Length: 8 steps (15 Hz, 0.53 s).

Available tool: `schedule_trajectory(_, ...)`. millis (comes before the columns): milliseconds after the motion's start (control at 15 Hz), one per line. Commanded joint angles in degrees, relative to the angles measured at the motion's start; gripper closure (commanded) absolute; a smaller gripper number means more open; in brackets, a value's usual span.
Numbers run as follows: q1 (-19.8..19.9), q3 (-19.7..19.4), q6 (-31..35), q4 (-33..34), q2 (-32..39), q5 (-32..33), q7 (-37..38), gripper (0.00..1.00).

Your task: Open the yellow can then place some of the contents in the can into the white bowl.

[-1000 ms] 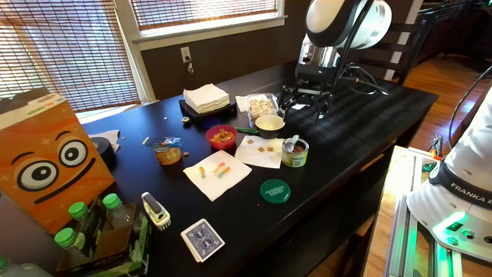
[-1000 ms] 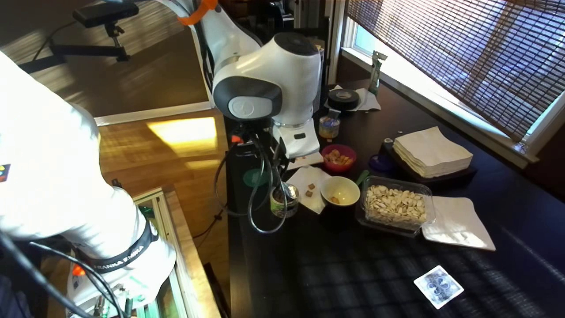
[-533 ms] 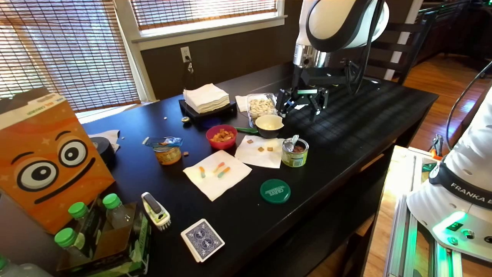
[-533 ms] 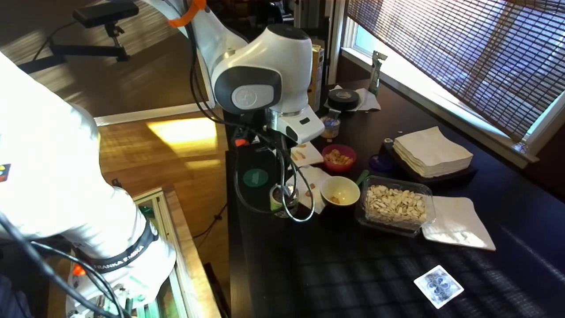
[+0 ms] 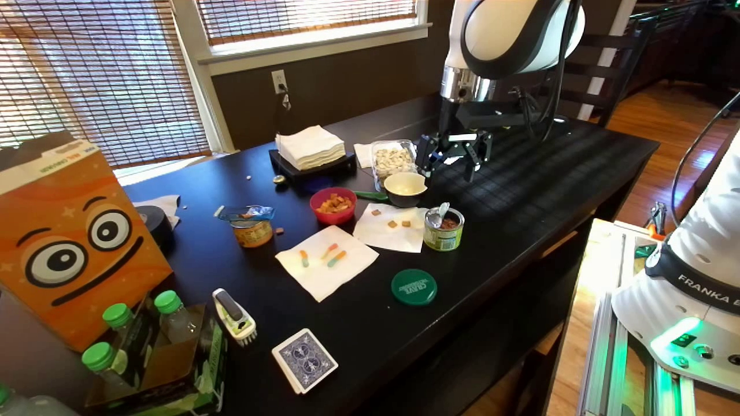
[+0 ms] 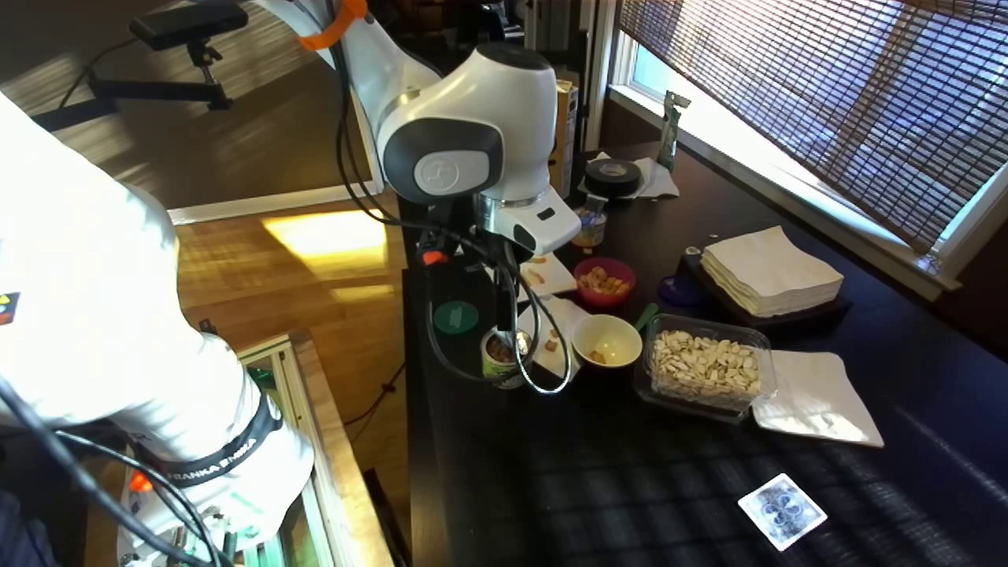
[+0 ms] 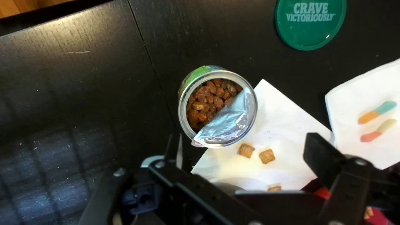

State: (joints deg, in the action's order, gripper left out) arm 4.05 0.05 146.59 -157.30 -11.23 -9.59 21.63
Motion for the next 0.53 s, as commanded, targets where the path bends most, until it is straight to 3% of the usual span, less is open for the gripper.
schedule_trajectory(0,-1.1,0.1,1.0,0.1,-1.1,2.2,-6.6,0.0)
schedule_trajectory(400,-2.1,0.0,0.4,0.2,-1.1,7.3,-18.8,0.0)
schedule_trajectory(467,-2.4,-0.3,0.5,0.2,-0.9,8.0,-21.0,0.25)
